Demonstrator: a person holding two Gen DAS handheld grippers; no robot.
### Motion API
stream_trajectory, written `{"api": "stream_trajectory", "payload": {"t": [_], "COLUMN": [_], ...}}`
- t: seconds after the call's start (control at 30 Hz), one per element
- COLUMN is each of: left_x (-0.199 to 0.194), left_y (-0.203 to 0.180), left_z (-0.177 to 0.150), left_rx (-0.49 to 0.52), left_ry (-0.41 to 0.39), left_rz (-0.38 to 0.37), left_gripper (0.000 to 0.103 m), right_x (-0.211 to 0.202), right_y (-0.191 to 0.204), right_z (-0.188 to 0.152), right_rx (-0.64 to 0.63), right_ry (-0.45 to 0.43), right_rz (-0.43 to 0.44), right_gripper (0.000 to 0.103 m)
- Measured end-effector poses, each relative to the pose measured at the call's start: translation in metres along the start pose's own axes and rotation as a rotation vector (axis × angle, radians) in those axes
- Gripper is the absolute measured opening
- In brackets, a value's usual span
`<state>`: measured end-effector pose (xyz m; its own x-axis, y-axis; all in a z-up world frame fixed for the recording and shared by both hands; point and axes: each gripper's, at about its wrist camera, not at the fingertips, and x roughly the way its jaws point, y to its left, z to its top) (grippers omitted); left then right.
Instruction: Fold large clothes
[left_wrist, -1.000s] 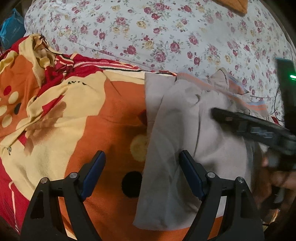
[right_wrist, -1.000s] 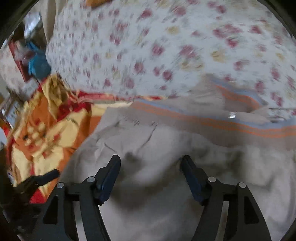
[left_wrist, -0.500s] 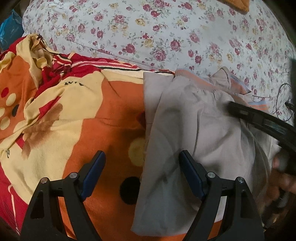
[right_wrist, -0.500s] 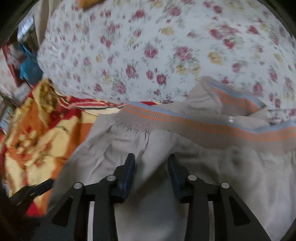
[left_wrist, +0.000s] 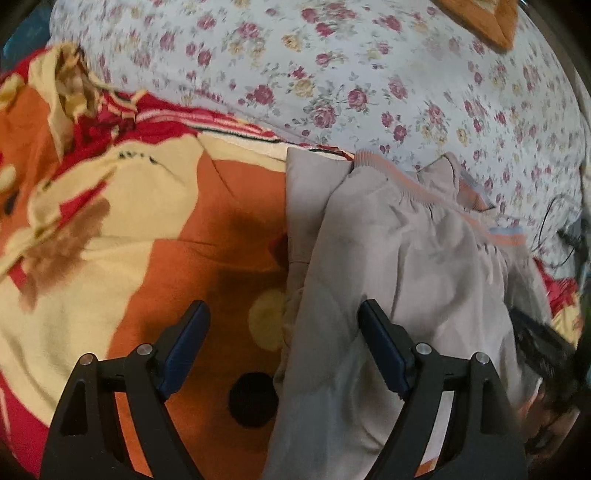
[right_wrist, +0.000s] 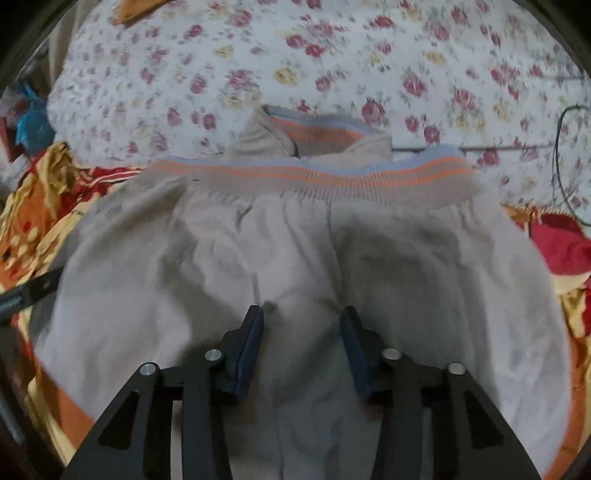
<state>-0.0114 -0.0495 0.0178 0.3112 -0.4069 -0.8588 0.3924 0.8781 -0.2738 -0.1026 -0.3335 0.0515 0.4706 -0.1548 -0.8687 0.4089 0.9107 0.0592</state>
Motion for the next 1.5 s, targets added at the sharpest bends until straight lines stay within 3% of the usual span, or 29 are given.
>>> {"api": "stream_trajectory", "payload": {"t": [0.1, 0.2, 0.37, 0.43, 0.5, 0.67, 0.87, 1.0, 1.27, 1.5], "left_x": [0.007, 0.010, 0.015, 0.018, 0.018, 0.011, 0.016, 0.019, 0.000, 0.003], "left_y": [0.002, -0.003, -0.011, -0.012, -0.013, -0.013, -0.018, -0.013, -0.036, -0.029], "left_z": [0.004, 0.005, 0.006, 0.007, 0.009, 0.012, 0.012, 0.013, 0.008, 0.011], "left_rx": [-0.037, -0.025, -0.023, -0.016, -0.018, -0.022, -0.015, -0.045, 0.080, 0.045], "left_ry": [0.018, -0.001, 0.007, 0.018, 0.041, 0.046, 0.054, 0.067, -0.003, 0.007], "left_rz": [-0.041, -0.051, -0.132, -0.149, -0.200, -0.264, -0.212, -0.243, -0.204, -0.222], "left_gripper": [0.085, 0.085, 0.083, 0.079, 0.057, 0.047, 0.053, 0.053, 0.022, 0.022], "right_x": [-0.016, -0.020, -0.018, -0.021, -0.021, -0.011, -0.010, -0.007, -0.009, -0.011], "right_y": [-0.005, -0.014, -0.026, -0.028, -0.028, -0.026, -0.011, -0.011, -0.003, 0.005], "right_z": [-0.005, -0.007, 0.002, 0.004, 0.004, 0.003, 0.000, -0.002, -0.001, 0.000], "right_rx": [0.000, 0.051, 0.142, 0.155, 0.162, 0.178, 0.120, 0.133, 0.092, 0.052], "right_ry": [-0.037, -0.077, -0.067, -0.088, -0.098, -0.078, -0.081, -0.071, -0.095, -0.117], "right_rz": [0.011, 0.053, 0.155, 0.171, 0.185, 0.224, 0.218, 0.233, 0.198, 0.184], "right_gripper": [0.056, 0.056, 0.057, 0.058, 0.062, 0.062, 0.062, 0.062, 0.062, 0.062]}}
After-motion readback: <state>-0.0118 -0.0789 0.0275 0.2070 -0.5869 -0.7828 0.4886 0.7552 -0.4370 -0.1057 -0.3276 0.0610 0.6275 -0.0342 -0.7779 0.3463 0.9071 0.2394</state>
